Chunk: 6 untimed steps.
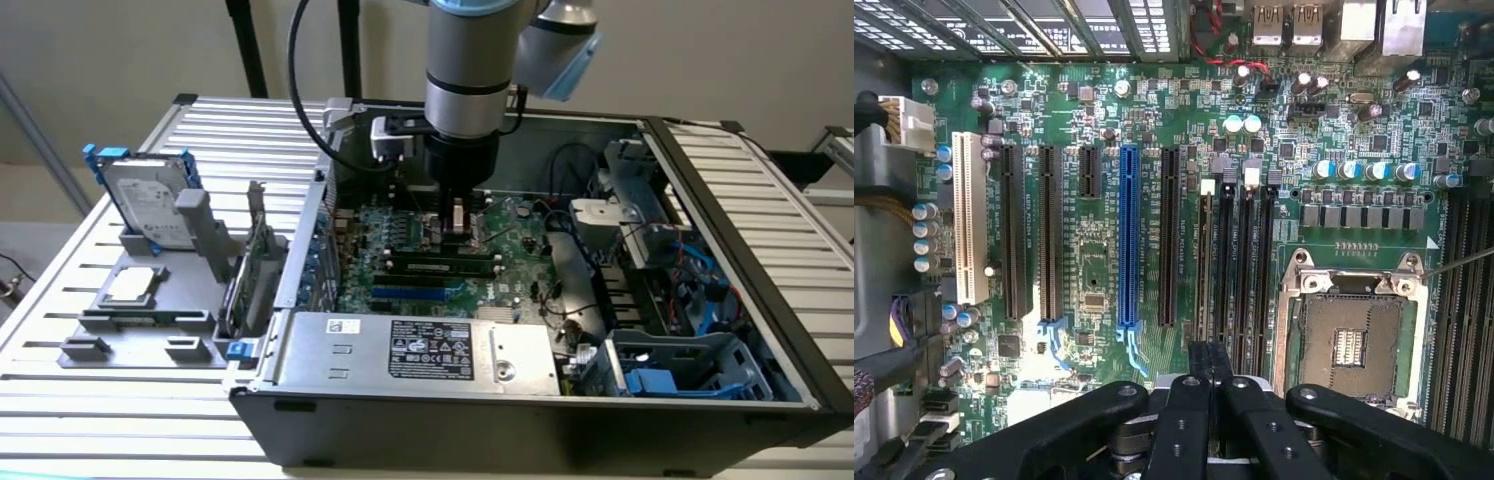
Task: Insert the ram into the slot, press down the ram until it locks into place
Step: 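Press down the ram until it locks into place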
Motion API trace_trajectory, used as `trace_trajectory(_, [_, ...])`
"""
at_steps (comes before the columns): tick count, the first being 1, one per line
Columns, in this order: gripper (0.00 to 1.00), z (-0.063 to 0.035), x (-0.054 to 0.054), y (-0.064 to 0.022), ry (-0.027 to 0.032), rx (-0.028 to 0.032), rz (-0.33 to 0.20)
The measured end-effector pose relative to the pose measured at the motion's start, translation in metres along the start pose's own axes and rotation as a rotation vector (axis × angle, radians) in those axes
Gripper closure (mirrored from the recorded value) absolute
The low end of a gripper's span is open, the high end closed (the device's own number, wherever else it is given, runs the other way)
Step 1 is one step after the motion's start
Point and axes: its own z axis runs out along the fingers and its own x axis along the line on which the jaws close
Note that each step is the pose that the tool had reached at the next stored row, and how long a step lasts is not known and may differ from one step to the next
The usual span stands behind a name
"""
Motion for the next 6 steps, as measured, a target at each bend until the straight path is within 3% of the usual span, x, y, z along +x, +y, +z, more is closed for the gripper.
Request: trace_trajectory(6, [0.9, 0.0, 0.0, 0.0, 0.0, 0.0, 0.0])
